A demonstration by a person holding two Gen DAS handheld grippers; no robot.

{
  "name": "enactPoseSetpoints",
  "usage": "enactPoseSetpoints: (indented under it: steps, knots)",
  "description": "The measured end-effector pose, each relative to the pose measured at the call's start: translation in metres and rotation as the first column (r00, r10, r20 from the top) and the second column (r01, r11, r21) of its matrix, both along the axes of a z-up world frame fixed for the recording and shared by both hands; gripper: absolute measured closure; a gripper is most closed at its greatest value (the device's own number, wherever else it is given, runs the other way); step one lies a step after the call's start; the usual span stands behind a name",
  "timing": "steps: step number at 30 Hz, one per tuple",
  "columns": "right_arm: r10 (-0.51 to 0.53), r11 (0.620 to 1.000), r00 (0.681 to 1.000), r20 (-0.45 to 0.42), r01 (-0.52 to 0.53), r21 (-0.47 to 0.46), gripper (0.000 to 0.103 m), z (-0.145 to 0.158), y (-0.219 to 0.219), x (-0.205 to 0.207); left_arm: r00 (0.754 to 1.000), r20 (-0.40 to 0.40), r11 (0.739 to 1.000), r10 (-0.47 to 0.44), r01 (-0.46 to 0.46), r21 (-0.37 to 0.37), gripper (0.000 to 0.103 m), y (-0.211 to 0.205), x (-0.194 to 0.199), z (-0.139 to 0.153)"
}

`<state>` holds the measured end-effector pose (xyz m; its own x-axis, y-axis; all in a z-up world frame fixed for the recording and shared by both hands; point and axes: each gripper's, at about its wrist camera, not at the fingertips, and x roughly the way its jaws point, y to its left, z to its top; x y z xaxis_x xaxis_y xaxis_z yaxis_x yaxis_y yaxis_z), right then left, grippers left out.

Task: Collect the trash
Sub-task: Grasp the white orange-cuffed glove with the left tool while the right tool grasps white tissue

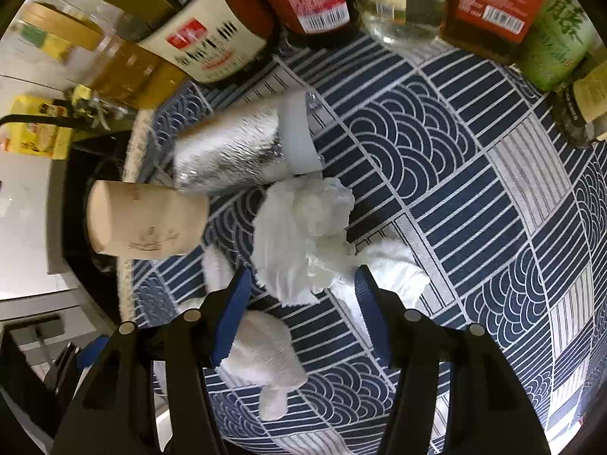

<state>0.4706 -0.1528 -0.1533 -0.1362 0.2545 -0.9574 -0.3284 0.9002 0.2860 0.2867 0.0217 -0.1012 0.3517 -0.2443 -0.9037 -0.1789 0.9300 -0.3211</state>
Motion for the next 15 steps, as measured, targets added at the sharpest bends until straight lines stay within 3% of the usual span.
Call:
enactPoseSetpoints:
  steps: [4, 8, 15]
  knots:
    - [0.013, 0.999, 1.0, 0.01, -0.013, -0.036, 0.048, -0.01, 0.003, 0.004, 1.0, -0.015, 1.0, 0.026, -0.026, 0.017, 0.028, -0.003, -0.004, -0.004]
    - [0.031, 0.999, 0.999, 0.017, -0.03, -0.032, 0.061, -0.013, 0.006, 0.004, 0.999, -0.022, 0.999, 0.031, -0.03, 0.021, 0.028, -0.006, -0.004, -0.006]
    - [0.031, 1.0, 0.999, 0.04, -0.031, -0.002, 0.074, -0.007, 0.006, 0.001, 0.999, -0.031, 0.999, 0.012, -0.011, 0.035, 0.028, -0.012, 0.003, -0.006]
